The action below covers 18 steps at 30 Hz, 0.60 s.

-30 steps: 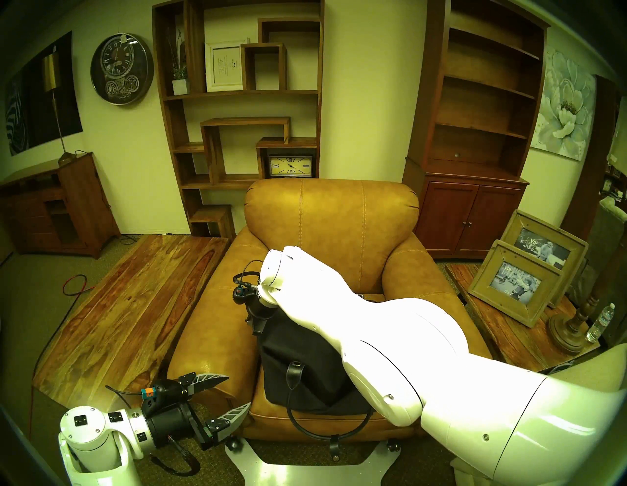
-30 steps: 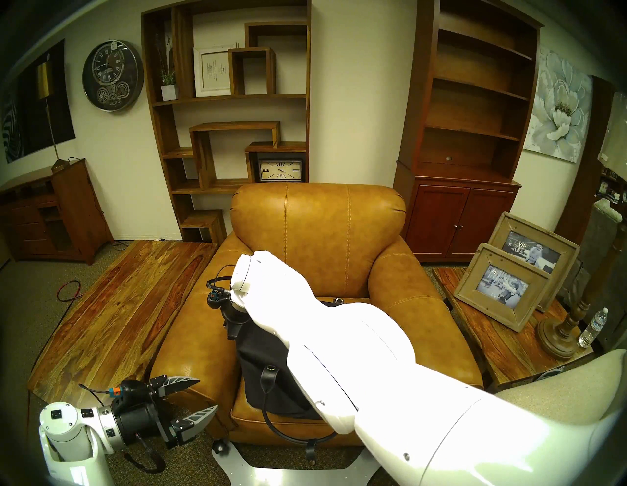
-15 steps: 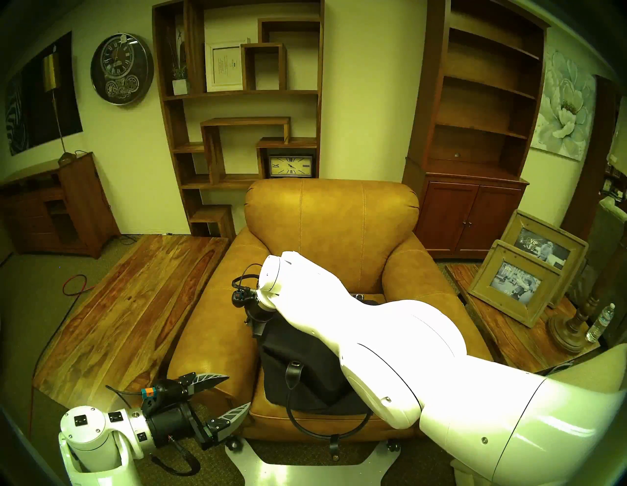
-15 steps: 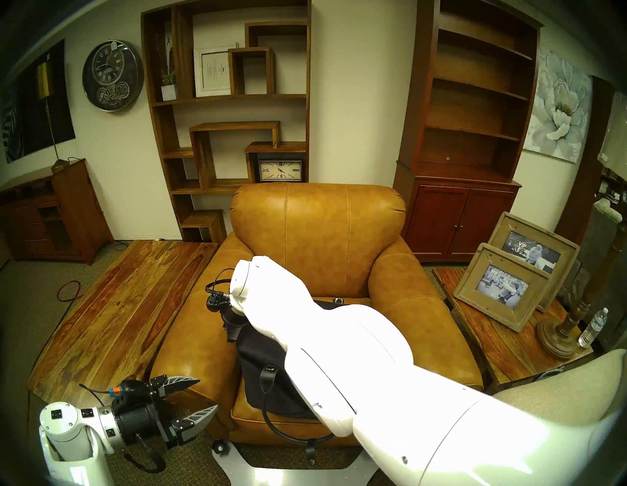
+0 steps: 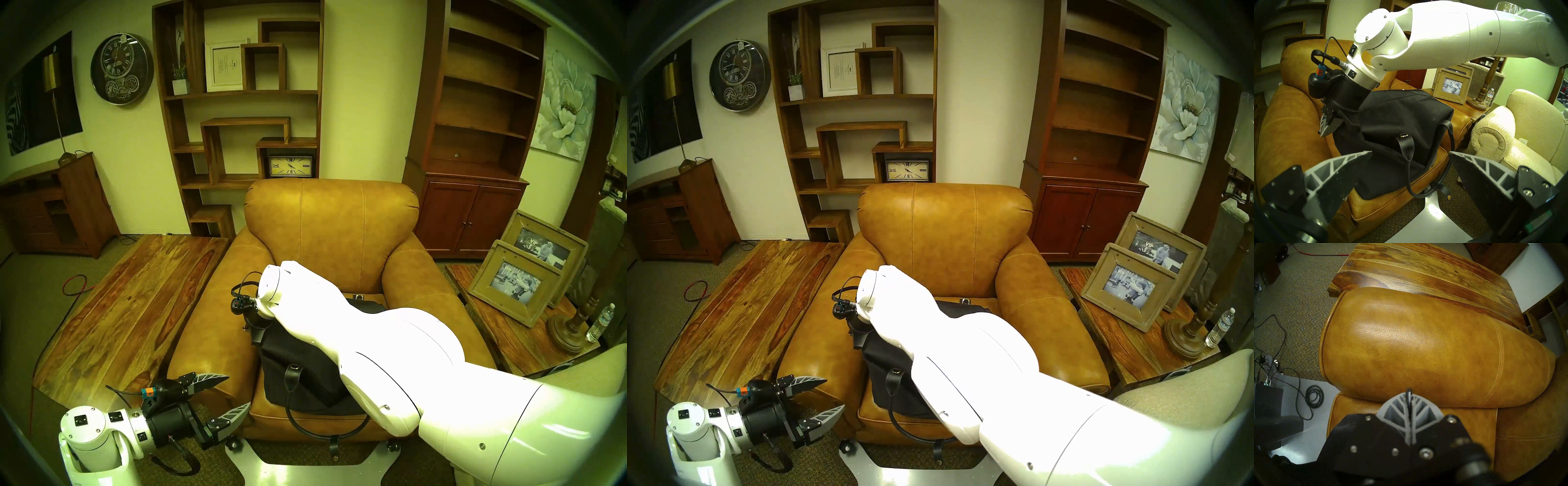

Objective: Open a bag with a zipper

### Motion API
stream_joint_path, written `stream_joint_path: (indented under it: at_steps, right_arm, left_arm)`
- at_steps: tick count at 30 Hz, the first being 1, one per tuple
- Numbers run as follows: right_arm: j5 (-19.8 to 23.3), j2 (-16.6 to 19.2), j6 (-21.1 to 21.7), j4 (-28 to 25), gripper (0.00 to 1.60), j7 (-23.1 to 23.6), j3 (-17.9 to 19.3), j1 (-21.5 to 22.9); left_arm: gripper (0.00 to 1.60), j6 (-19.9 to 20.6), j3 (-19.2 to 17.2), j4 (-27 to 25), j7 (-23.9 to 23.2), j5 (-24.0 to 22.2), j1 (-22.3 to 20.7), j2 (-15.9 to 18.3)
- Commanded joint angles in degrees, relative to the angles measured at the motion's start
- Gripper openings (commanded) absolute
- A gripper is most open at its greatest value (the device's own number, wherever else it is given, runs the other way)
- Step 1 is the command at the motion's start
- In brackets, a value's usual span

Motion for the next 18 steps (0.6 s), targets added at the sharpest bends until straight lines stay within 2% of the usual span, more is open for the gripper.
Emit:
stream_joint_path:
  at_steps: [1, 2, 3, 6, 13, 18]
  right_arm:
    - [0.8, -1.7, -0.9, -0.5, 0.00, -1.0, 0.4, 1.4]
    - [1.0, -1.7, -1.0, -0.3, 0.00, -1.1, 0.7, 2.1]
    - [1.1, -1.7, -1.1, -0.4, 1.60, -1.1, 0.9, 2.5]
    - [2.1, -1.6, -1.9, -0.8, 1.60, -0.5, 2.1, 4.6]
    - [5.1, 3.5, -6.2, -2.1, 1.60, 4.7, 6.4, 9.5]
    - [6.6, 7.2, -8.2, -3.2, 1.60, 9.7, 8.9, 10.1]
  left_arm:
    - [1.60, -0.1, 0.1, -0.6, 0.0, -0.2, 0.0, 0.1]
    - [1.60, -0.1, 0.1, -0.6, 0.0, -0.2, 0.0, 0.1]
    - [1.60, -0.1, 0.1, -0.6, 0.0, -0.2, 0.0, 0.1]
    - [1.60, -0.1, 0.1, -0.6, 0.0, -0.2, 0.0, 0.1]
    - [1.60, -0.1, 0.1, -0.7, 0.0, -0.3, 0.1, 0.1]
    - [1.60, -0.1, 0.1, -0.8, 0.0, -0.3, 0.1, 0.1]
